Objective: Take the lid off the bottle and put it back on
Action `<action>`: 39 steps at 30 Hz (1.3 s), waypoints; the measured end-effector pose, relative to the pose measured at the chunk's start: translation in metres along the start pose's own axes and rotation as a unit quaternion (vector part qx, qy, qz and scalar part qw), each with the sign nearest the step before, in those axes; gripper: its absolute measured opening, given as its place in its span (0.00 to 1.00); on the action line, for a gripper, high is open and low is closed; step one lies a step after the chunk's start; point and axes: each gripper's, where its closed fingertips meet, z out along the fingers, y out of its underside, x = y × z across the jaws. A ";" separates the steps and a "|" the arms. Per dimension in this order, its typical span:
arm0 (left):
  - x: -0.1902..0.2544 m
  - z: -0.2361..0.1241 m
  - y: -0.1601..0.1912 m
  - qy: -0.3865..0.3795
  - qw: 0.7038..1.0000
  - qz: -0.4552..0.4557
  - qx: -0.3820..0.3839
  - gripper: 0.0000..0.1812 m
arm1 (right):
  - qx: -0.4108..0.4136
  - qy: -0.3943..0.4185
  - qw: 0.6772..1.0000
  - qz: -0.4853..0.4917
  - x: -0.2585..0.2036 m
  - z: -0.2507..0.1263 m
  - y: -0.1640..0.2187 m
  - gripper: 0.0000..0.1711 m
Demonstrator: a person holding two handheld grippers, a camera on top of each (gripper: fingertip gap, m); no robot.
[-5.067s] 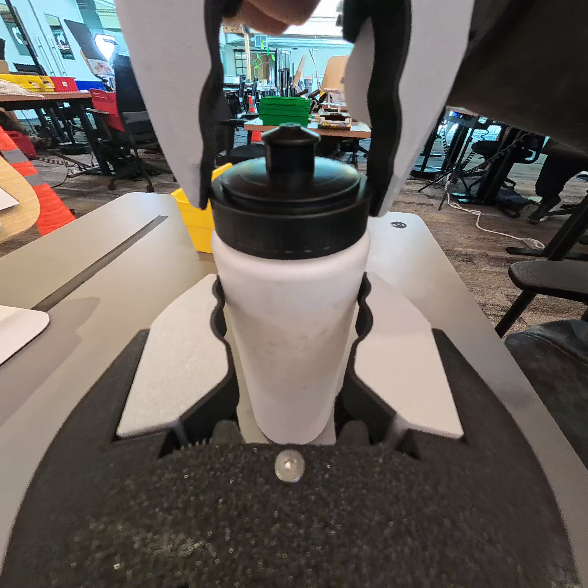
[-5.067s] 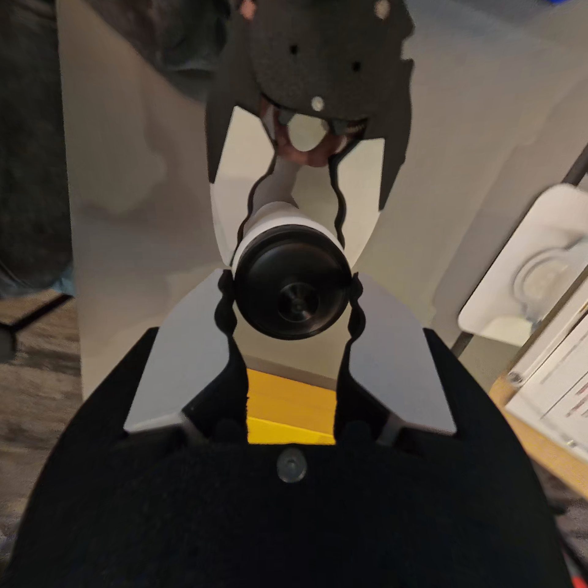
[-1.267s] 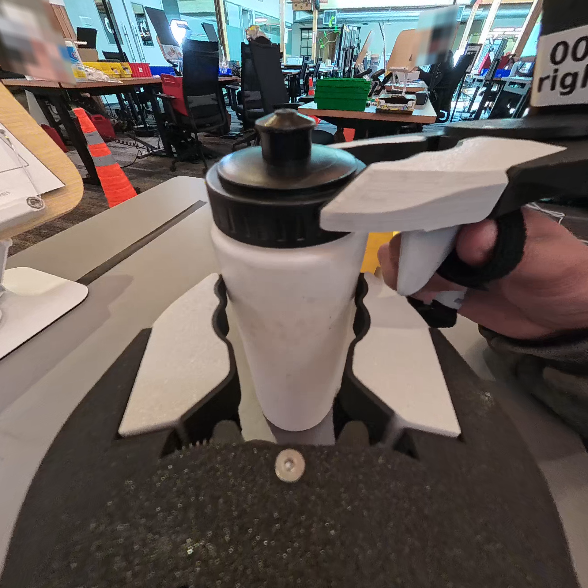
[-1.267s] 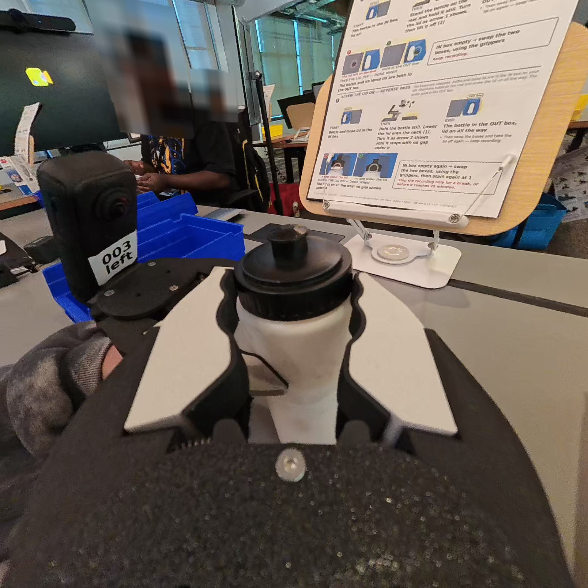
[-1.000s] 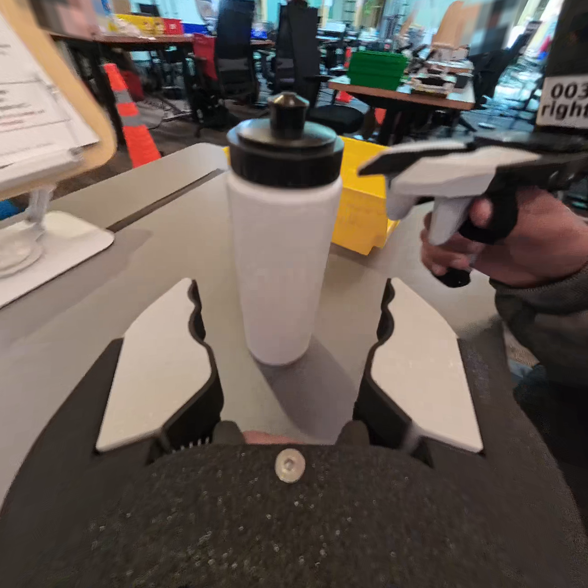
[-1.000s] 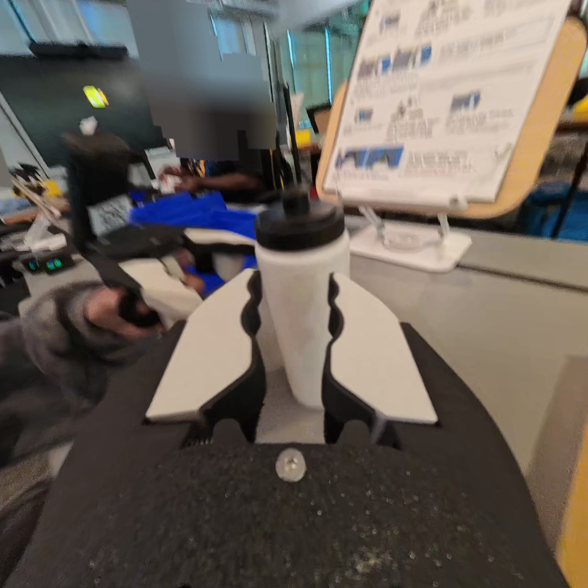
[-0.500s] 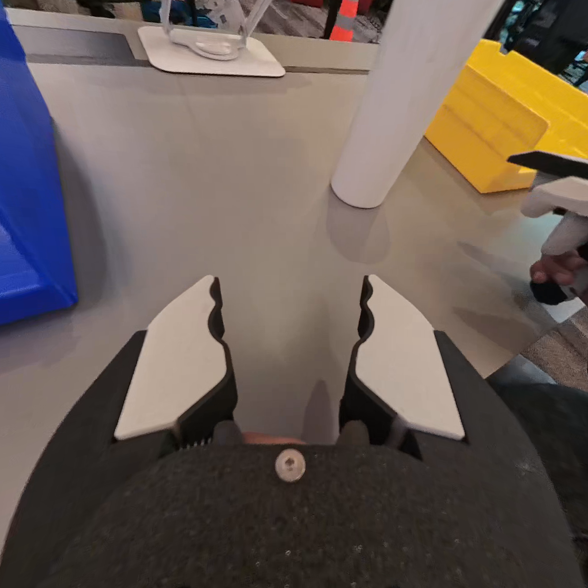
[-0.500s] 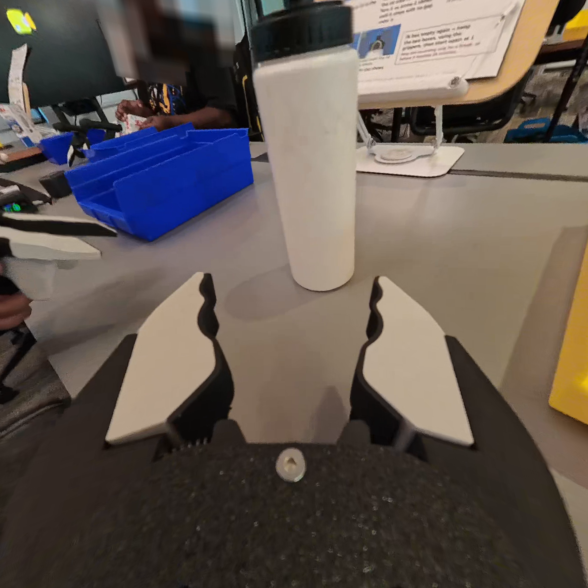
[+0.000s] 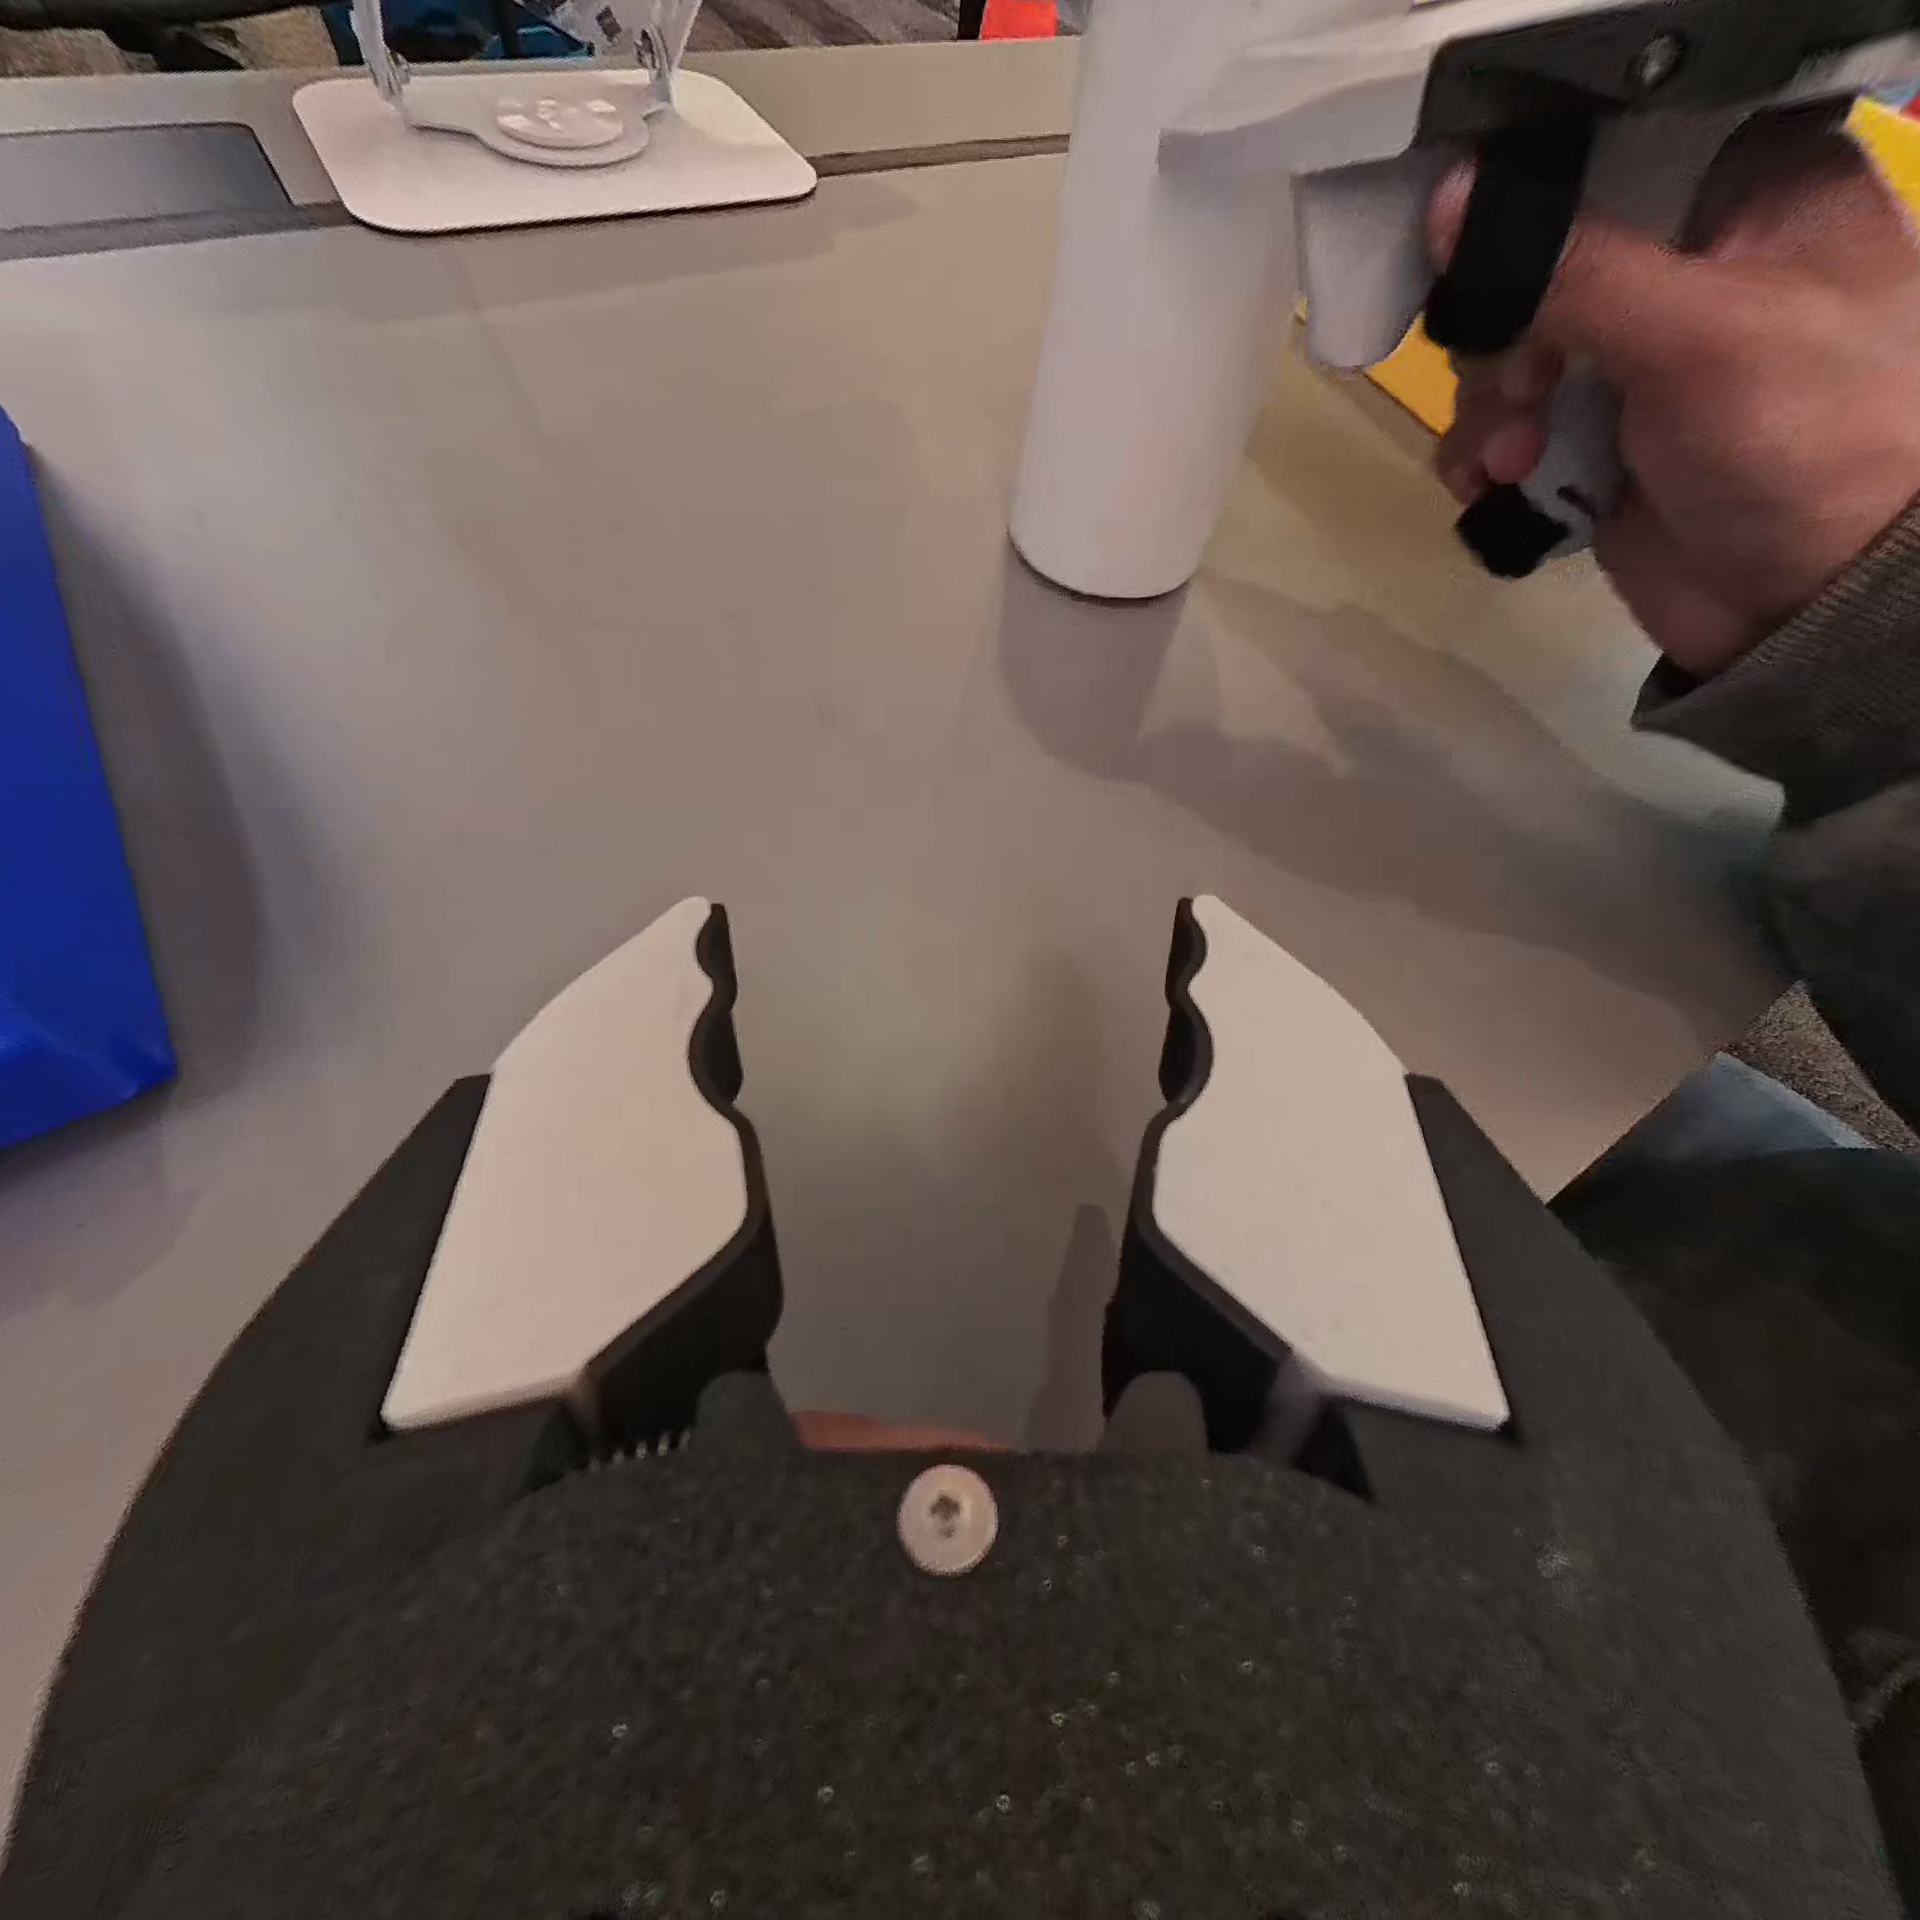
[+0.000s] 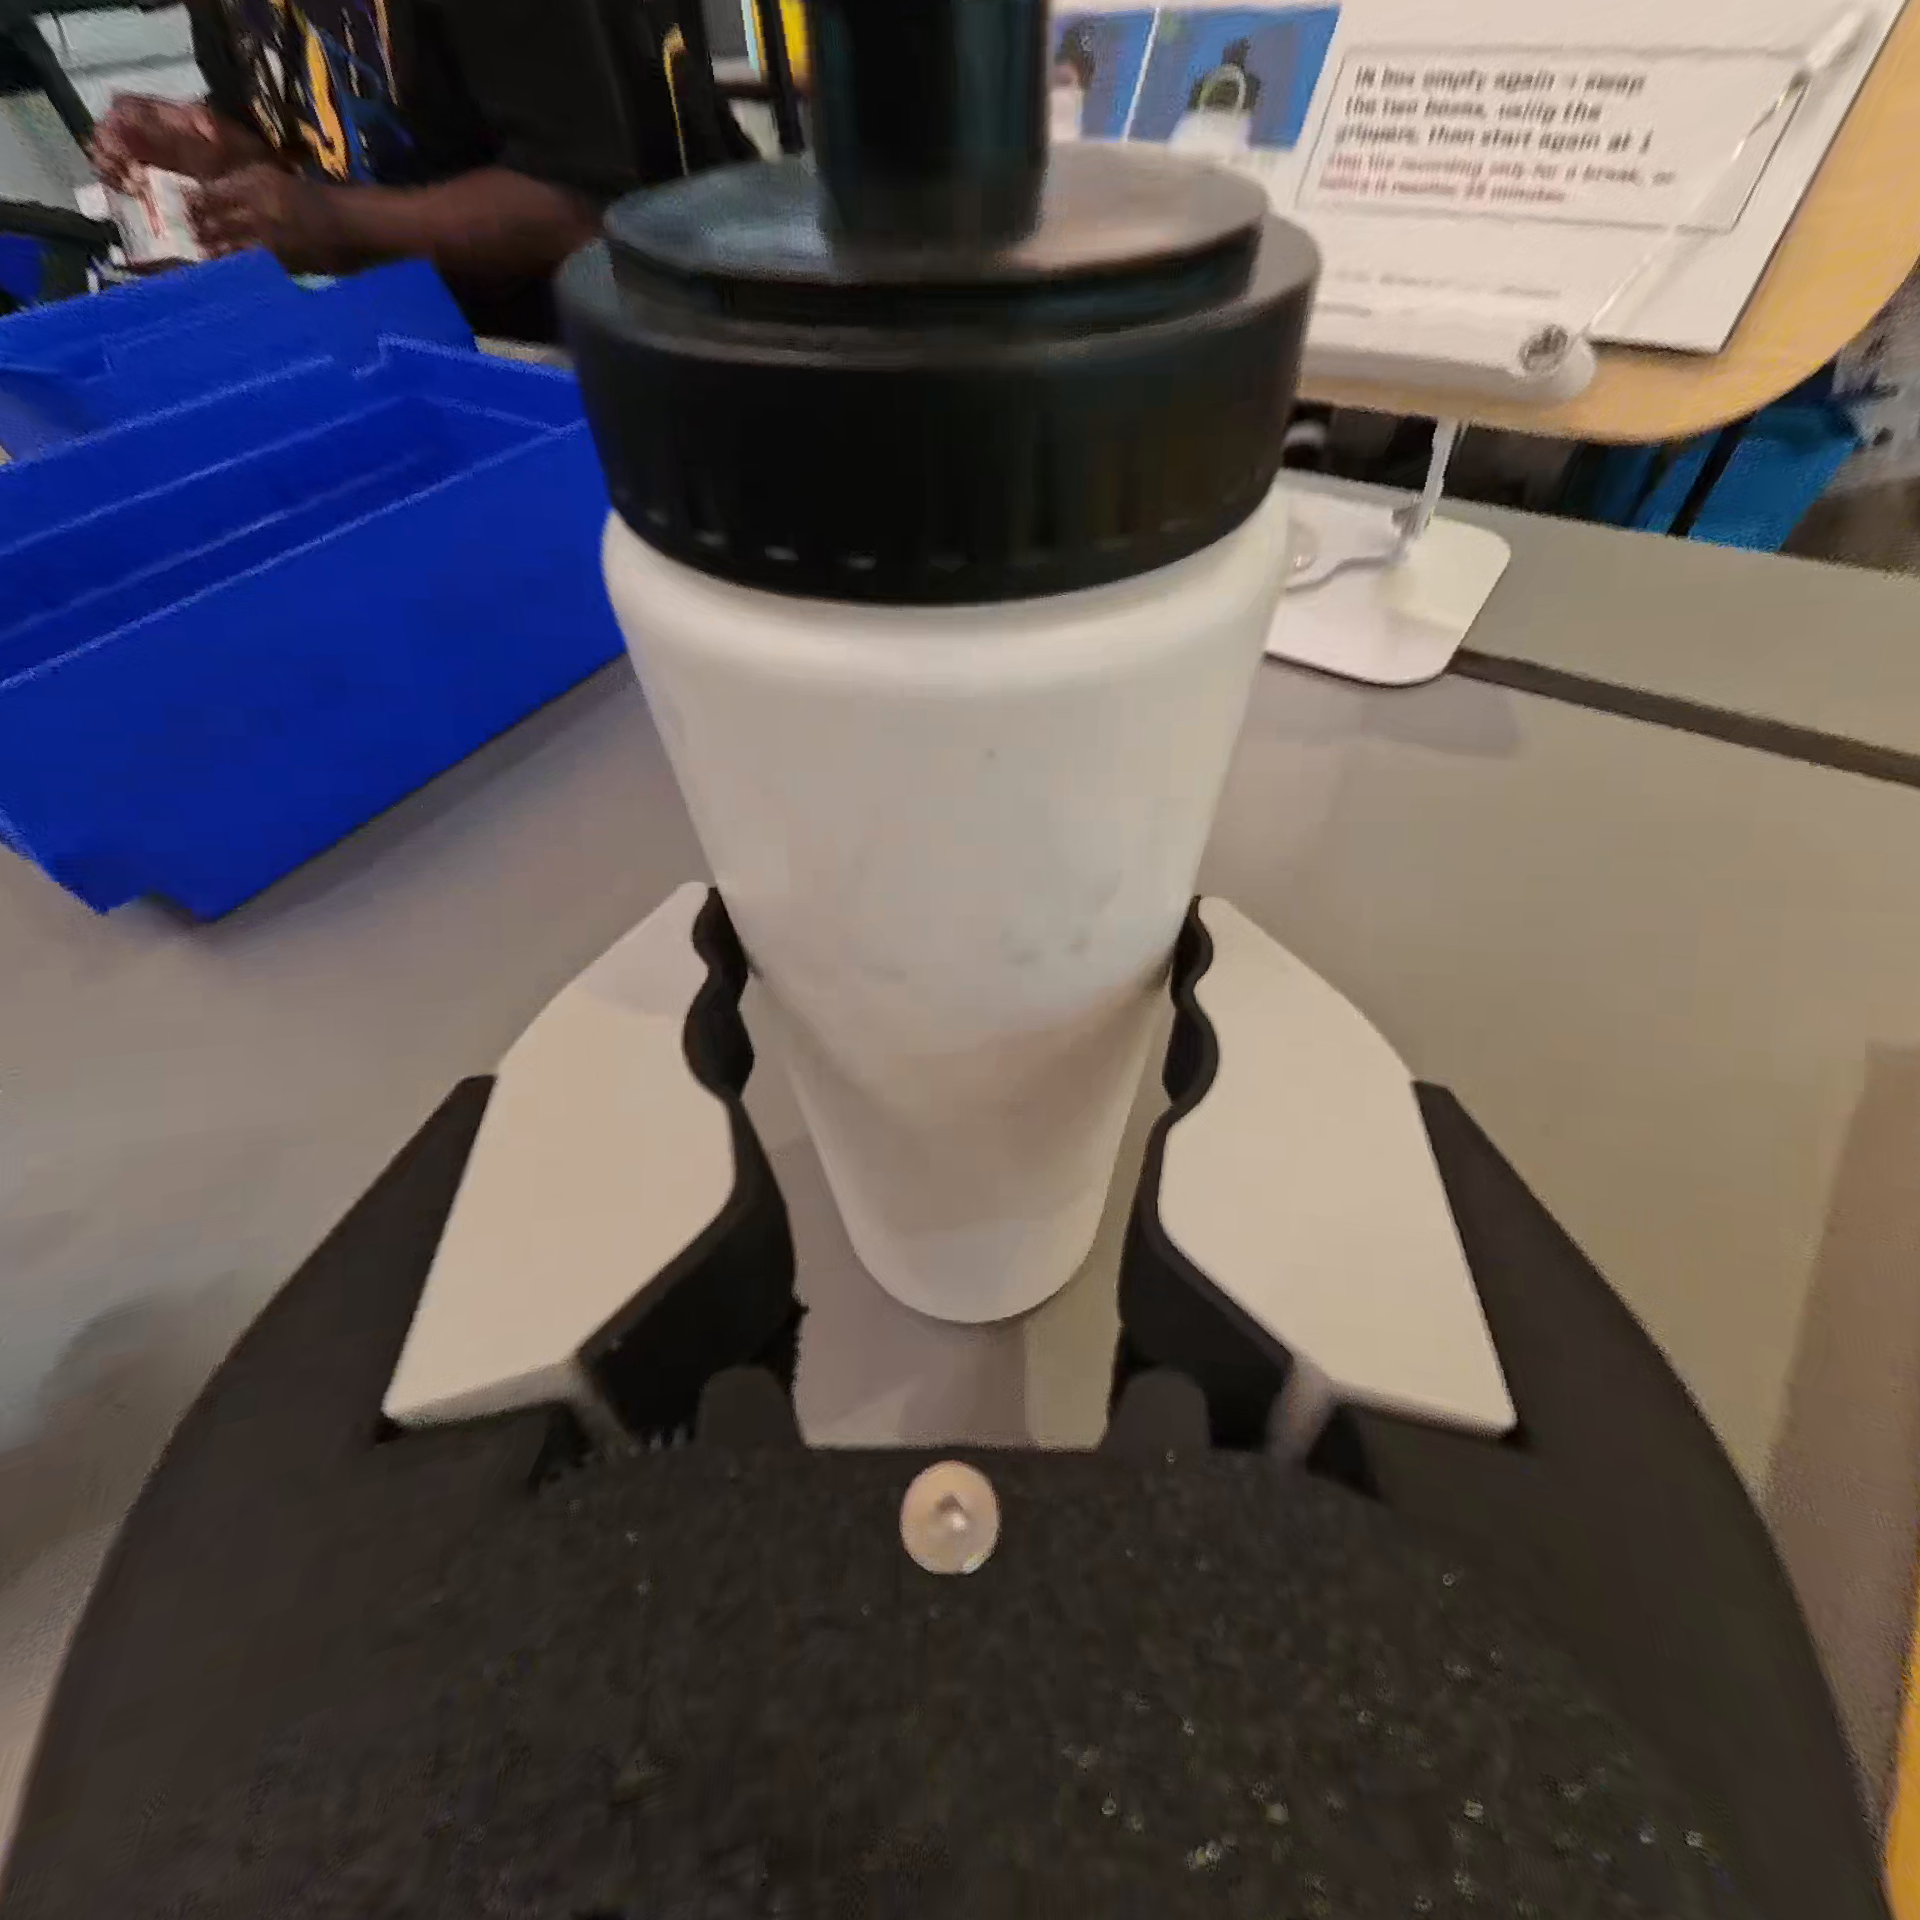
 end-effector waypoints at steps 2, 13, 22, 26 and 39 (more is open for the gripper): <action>0.001 -0.003 0.000 0.001 1.000 0.002 0.003 0.43 | -0.015 0.011 1.000 -0.011 0.006 -0.021 -0.012 0.46; 0.001 -0.003 0.000 -0.004 1.000 0.004 -0.002 0.42 | -0.257 0.225 0.931 0.125 0.232 -0.172 -0.038 0.46; -0.013 0.003 0.006 -0.024 0.999 -0.011 -0.020 0.42 | -0.532 0.167 0.819 0.136 0.284 -0.115 0.100 0.46; -0.014 0.000 0.011 -0.027 0.999 -0.011 -0.026 0.43 | -0.492 0.176 0.840 0.146 0.288 -0.102 0.100 0.46; -0.021 -0.010 0.003 -0.035 0.999 -0.027 0.004 0.44 | 0.013 0.177 0.984 0.034 0.140 -0.211 -0.009 0.40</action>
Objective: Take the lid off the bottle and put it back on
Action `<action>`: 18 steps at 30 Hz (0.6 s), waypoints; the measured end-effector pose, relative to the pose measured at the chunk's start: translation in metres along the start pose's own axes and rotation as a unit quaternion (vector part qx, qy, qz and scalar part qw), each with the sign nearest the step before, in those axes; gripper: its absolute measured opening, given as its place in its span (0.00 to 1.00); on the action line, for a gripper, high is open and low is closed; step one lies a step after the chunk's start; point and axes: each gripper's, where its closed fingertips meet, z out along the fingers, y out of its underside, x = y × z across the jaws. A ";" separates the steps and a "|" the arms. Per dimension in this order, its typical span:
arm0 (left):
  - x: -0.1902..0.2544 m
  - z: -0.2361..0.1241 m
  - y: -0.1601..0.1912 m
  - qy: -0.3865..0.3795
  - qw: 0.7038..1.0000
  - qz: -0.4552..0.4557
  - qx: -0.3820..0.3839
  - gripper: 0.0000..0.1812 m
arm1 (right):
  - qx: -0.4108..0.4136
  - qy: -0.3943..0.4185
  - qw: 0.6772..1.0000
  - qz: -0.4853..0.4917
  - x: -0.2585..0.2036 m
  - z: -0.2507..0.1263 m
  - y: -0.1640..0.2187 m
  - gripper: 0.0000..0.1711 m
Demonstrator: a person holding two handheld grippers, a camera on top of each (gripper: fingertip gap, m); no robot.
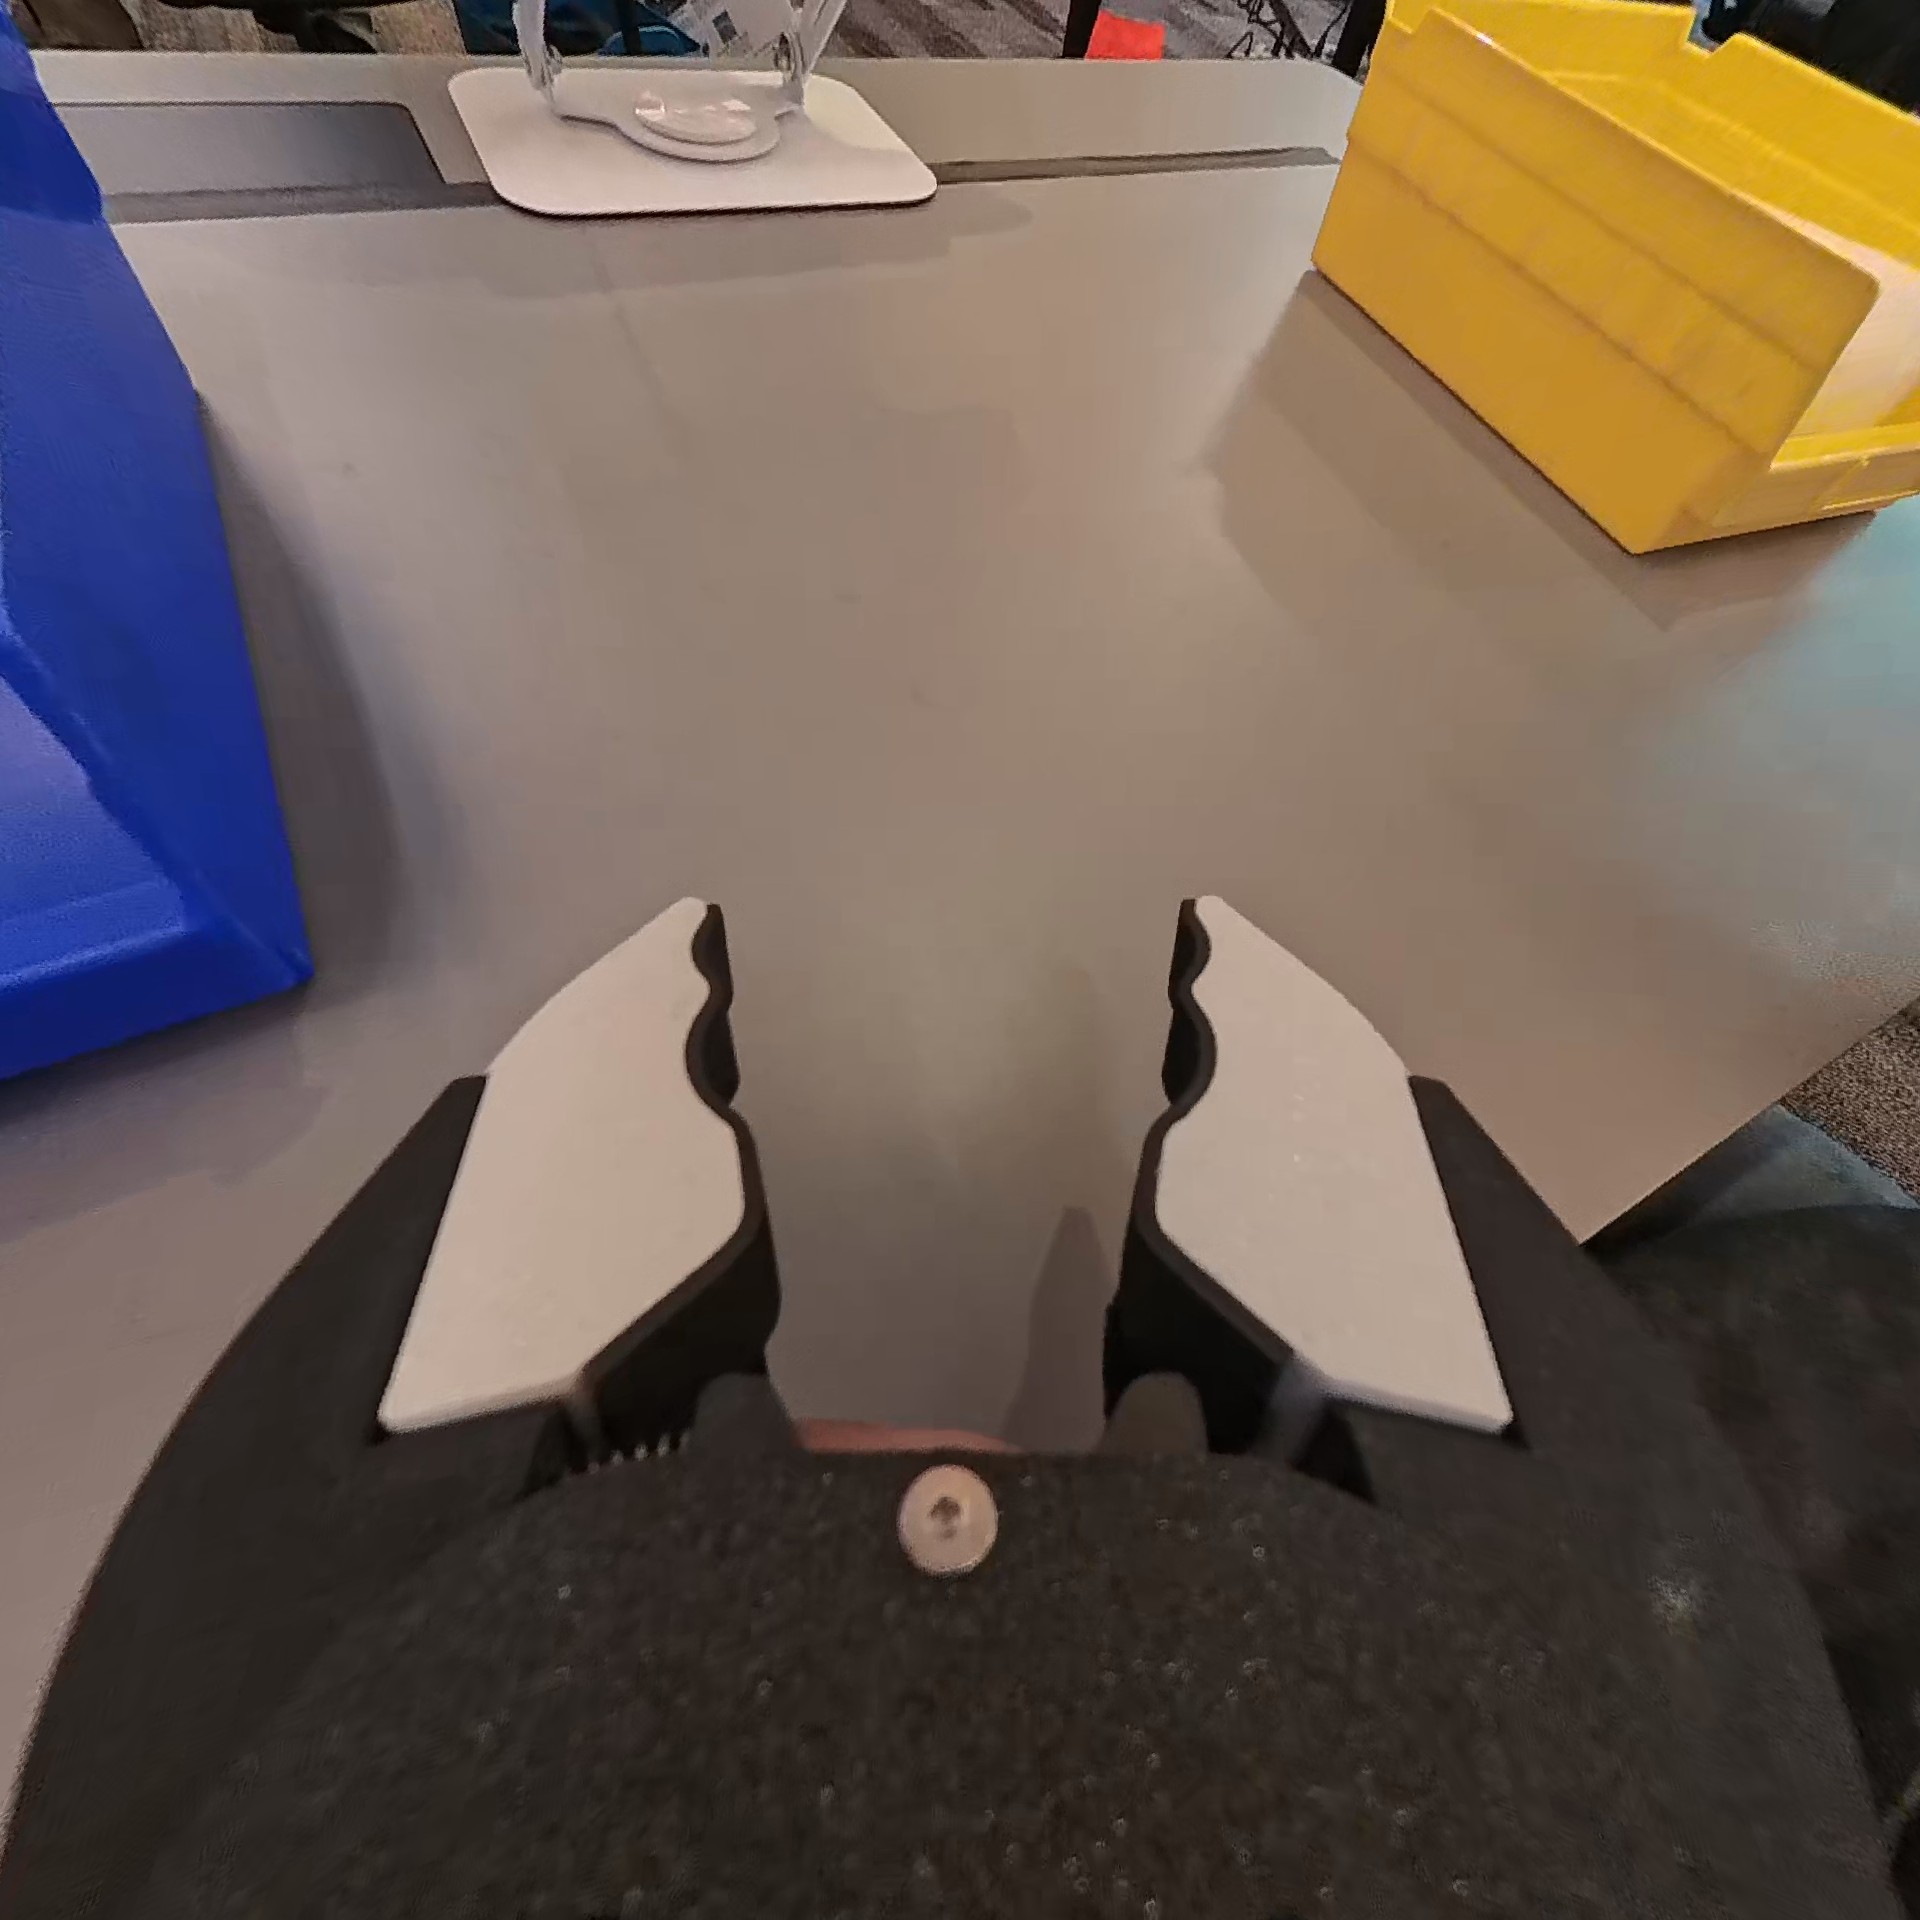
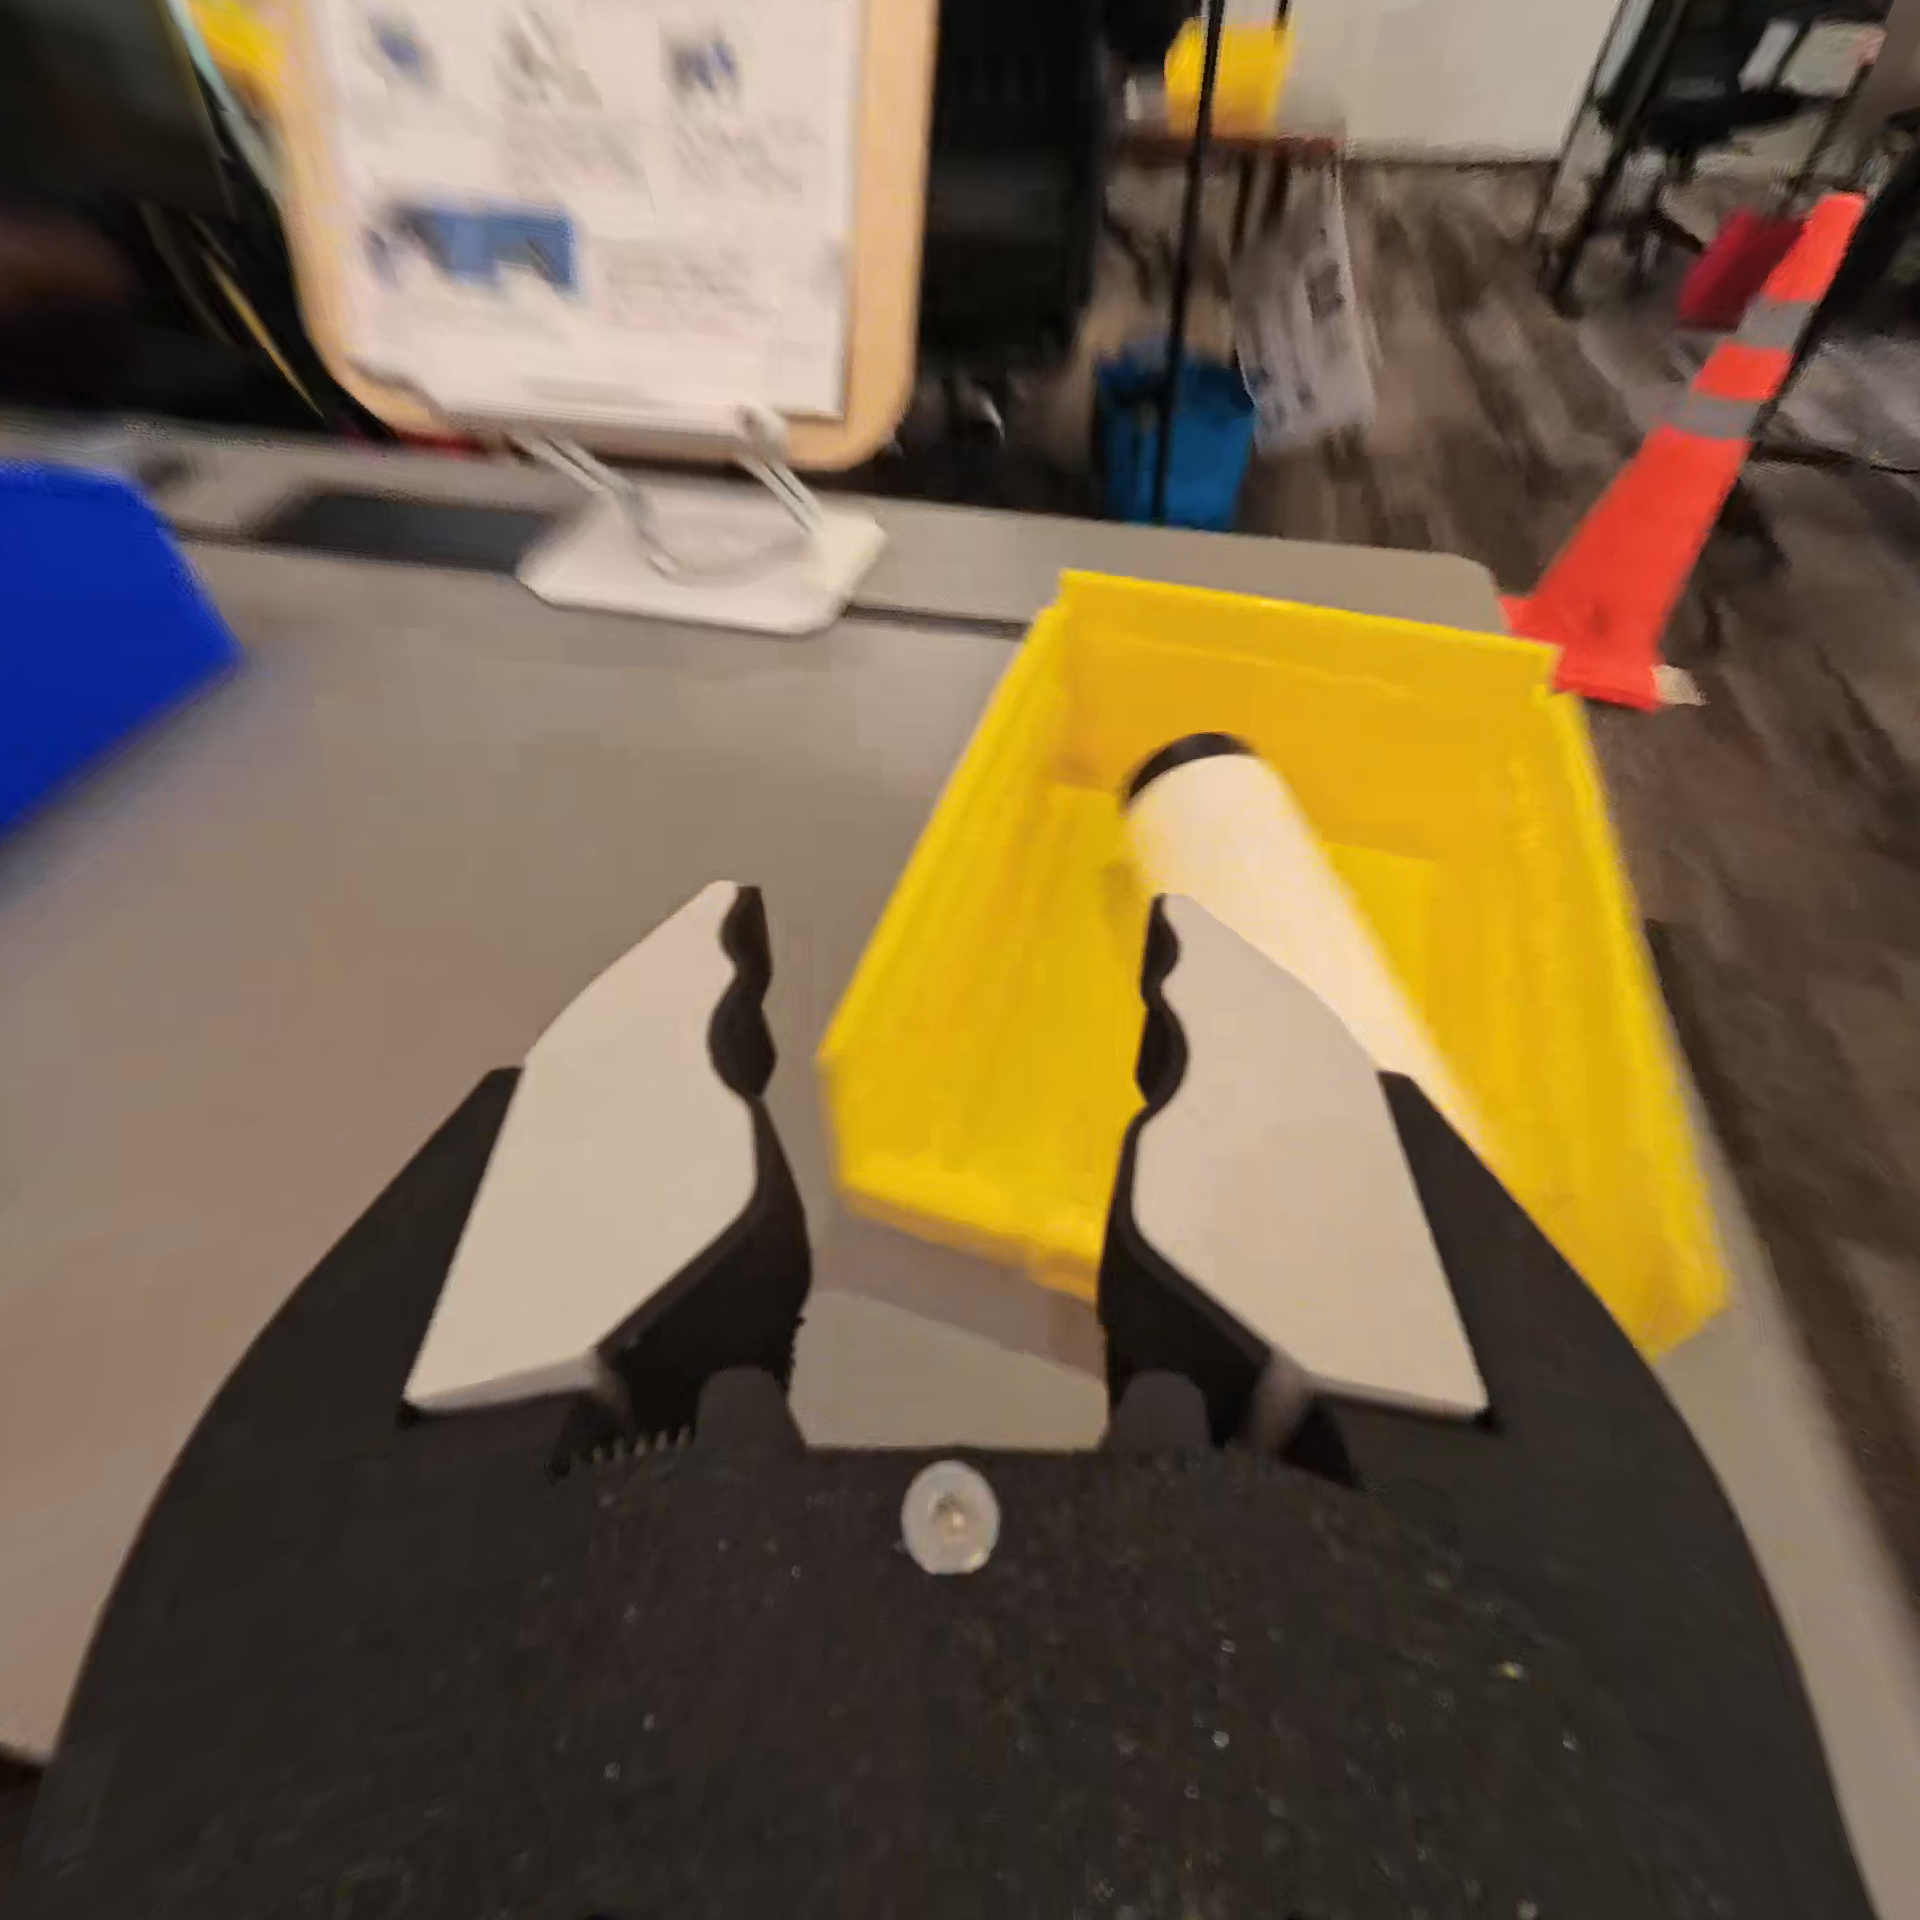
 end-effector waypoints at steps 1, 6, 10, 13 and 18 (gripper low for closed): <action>0.001 0.000 -0.001 0.001 1.000 0.000 0.001 0.45 | 0.039 -0.026 0.999 0.025 -0.017 -0.013 0.012 0.36; 0.006 0.005 -0.002 0.005 1.000 0.009 -0.001 0.44 | 0.007 0.007 0.999 0.052 -0.043 -0.036 0.109 0.35; 0.010 0.007 -0.004 0.018 1.000 0.011 0.007 0.36 | 0.037 0.050 0.998 -0.002 -0.027 -0.043 0.096 0.35; 0.012 0.008 -0.003 0.023 1.000 0.009 0.003 0.38 | 0.019 0.057 0.998 -0.014 -0.019 -0.035 0.107 0.34; 0.010 0.009 0.004 0.017 1.000 0.011 -0.013 0.41 | 0.018 0.045 0.999 0.012 -0.021 -0.028 0.109 0.39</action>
